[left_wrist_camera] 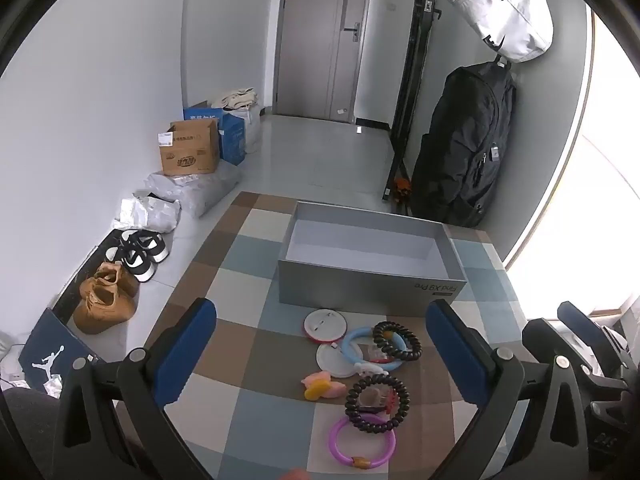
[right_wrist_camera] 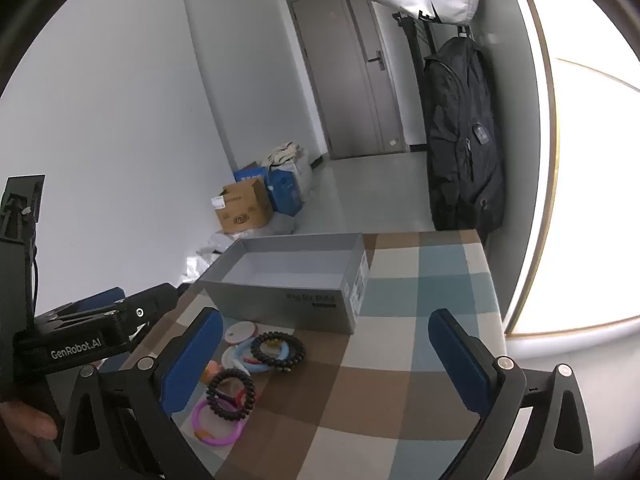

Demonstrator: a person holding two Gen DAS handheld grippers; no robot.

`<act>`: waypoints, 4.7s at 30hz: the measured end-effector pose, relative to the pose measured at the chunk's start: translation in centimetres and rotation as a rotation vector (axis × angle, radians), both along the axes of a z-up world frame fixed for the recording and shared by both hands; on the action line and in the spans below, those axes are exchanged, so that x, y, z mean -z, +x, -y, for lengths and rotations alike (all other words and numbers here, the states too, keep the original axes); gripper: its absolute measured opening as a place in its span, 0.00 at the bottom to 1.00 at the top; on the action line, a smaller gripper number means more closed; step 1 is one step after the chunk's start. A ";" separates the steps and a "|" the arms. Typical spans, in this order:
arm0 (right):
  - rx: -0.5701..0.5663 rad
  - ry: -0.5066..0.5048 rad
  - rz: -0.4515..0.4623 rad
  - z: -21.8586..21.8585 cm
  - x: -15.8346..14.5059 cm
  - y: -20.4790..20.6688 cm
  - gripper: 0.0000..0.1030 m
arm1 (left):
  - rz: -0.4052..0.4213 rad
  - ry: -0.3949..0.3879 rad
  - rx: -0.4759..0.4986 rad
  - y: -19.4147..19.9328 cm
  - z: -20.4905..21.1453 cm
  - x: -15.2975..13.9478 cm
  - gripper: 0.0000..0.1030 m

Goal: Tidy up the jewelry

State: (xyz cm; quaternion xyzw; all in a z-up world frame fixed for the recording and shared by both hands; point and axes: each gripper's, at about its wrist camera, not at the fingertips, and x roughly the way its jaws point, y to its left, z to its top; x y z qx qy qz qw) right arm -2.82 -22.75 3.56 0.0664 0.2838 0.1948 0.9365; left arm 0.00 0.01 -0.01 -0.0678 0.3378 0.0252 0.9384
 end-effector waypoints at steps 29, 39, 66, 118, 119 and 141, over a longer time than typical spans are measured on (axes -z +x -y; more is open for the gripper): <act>0.005 -0.002 0.008 0.1 -0.4 -0.2 1.00 | -0.019 -0.013 0.014 -0.3 0.2 0.6 0.99; 0.005 -0.004 0.008 0.1 -0.3 -0.2 1.00 | -0.027 -0.007 0.018 -0.3 0.3 0.5 0.99; 0.016 -0.008 0.005 0.1 -0.2 -0.2 1.00 | -0.023 0.009 0.036 -0.5 0.7 0.5 0.99; 0.074 0.050 -0.193 2.8 0.9 2.6 1.00 | -0.383 0.094 0.333 -2.4 4.5 6.1 0.49; 0.074 0.052 -0.194 2.9 0.9 2.6 1.00 | -0.384 0.092 0.336 -2.4 4.6 6.1 0.48; 0.122 0.036 -0.265 3.7 2.4 2.9 1.00 | -0.357 -0.317 0.487 -1.8 3.5 2.5 0.45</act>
